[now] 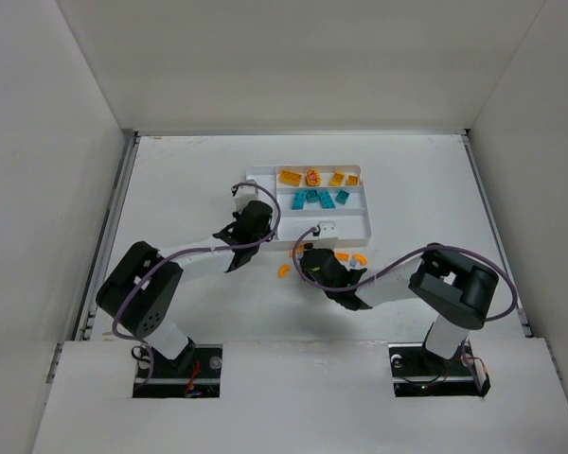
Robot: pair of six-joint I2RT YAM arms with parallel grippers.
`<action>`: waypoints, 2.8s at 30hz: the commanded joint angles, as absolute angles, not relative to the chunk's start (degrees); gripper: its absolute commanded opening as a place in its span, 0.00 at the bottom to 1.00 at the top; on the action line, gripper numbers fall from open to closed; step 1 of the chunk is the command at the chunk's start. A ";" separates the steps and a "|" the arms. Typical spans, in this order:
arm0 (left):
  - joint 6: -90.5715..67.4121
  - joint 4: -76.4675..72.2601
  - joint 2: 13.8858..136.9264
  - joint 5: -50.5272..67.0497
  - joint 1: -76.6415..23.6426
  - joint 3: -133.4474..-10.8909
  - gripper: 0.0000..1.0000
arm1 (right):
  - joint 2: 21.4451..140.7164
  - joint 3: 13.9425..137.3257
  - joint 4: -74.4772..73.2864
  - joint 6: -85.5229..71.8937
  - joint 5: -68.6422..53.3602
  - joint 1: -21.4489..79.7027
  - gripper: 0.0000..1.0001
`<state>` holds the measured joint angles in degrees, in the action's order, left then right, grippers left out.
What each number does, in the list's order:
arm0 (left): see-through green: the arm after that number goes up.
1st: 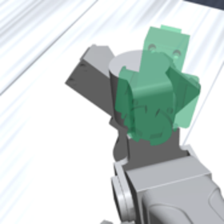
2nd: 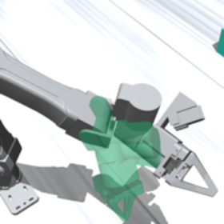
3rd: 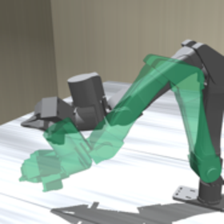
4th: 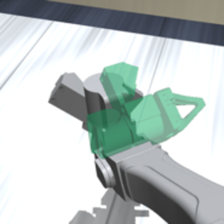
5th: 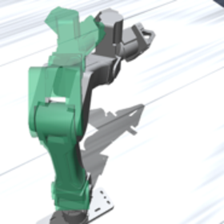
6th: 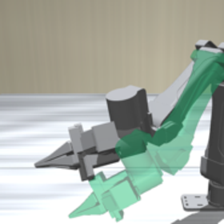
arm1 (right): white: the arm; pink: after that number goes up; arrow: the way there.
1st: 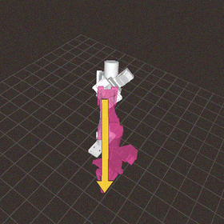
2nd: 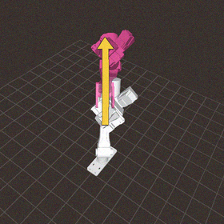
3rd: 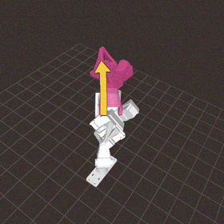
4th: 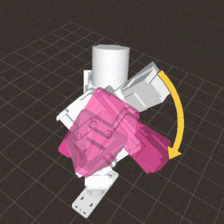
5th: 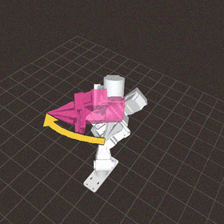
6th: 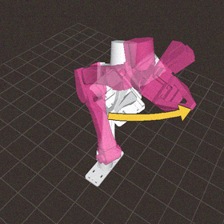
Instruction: Sort the legos into containers by color
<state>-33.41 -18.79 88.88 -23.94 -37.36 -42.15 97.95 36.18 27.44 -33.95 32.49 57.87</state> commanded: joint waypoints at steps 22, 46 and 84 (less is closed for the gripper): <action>-32.17 -22.50 89.49 -24.26 -34.58 -44.30 0.36 | 82.96 37.60 21.18 -34.72 30.95 62.98 0.23; -40.52 -18.27 59.83 -35.07 -56.81 -24.33 0.28 | 95.73 53.63 26.45 -33.31 22.58 51.37 0.42; -34.19 -18.99 102.13 -36.30 -59.11 -46.41 0.35 | 77.34 20.65 22.94 -44.74 31.03 55.85 0.40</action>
<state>-34.85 -20.51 101.21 -35.07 -59.79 -45.39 76.34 20.38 21.08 -44.62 29.69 55.24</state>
